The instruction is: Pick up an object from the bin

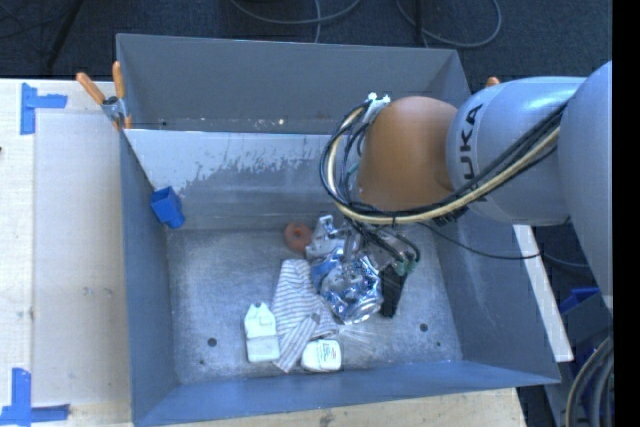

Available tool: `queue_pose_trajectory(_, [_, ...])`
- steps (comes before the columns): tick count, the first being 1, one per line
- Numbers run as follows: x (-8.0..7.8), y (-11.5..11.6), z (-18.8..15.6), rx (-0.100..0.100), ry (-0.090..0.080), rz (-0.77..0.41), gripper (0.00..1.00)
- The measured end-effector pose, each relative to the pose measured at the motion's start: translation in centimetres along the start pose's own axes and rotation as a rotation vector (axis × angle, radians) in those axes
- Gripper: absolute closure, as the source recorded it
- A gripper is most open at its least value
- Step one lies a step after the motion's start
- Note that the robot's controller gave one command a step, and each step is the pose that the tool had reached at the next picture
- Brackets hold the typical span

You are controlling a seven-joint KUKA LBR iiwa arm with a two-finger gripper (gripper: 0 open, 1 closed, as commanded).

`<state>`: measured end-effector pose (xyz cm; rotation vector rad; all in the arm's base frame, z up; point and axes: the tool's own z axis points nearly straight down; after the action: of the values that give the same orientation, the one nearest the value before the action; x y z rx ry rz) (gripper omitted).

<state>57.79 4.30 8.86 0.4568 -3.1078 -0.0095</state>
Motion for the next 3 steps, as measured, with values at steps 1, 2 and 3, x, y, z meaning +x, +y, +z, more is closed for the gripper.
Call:
queue_pose_trajectory(1, [0.00,0.00,0.00,0.000,0.000,0.000,1.00])
queue_pose_trajectory(2, [0.00,0.00,0.00,0.000,0.000,0.000,1.00])
queue_pose_trajectory(3, [-0.13,0.04,-0.54,0.003,0.002,0.037,1.00])
